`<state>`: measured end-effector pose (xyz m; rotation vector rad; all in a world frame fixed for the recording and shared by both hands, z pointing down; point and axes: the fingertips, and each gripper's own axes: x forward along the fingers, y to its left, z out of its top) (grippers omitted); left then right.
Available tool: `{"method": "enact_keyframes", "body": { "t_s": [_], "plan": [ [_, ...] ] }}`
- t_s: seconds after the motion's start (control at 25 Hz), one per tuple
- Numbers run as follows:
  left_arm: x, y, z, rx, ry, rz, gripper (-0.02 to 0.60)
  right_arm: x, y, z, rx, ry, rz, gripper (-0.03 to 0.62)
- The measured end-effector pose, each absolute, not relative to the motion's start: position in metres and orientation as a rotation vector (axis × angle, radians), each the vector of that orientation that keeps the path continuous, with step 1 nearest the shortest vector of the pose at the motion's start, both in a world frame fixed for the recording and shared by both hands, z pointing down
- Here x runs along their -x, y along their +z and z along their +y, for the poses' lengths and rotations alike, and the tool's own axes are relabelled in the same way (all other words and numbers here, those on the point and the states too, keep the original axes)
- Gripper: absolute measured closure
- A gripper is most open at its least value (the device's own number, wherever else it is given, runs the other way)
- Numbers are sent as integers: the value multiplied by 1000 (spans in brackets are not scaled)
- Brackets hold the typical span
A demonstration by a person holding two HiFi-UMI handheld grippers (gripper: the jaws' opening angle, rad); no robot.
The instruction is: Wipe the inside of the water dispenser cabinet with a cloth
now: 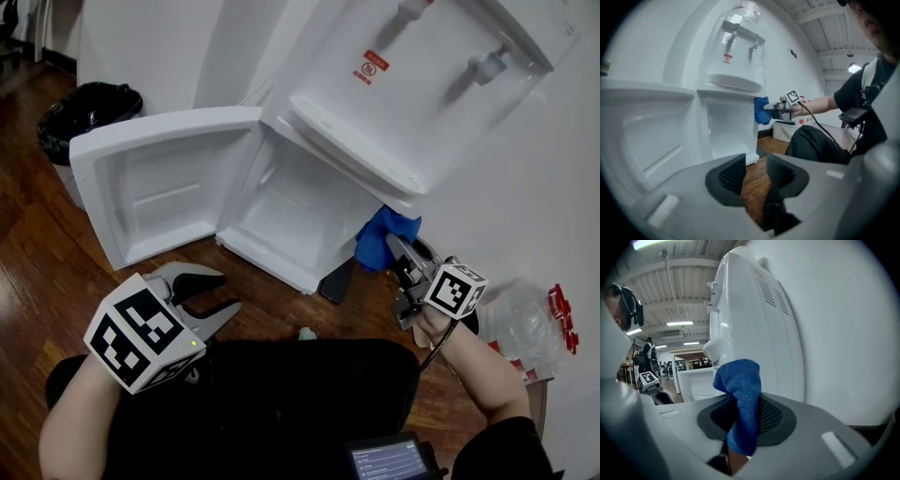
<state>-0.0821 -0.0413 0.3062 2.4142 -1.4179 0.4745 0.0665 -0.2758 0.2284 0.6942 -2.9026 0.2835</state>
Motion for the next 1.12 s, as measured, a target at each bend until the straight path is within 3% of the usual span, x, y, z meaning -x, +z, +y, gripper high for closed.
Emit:
{"method": "enact_keyframes", "body": {
  "t_s": [0.2, 0.76, 1.12],
  "plan": [
    [81, 301, -41, -2458, 485, -1435, 445, -39, 235, -275, -684, 291, -2924, 499],
    [78, 288, -40, -2500, 420, -1409, 445, 166, 224, -246, -402, 199, -3048, 499],
    [105, 247, -43, -2483, 128, -1538, 428, 168, 231, -213, -191, 208, -3077, 499]
  ]
}}
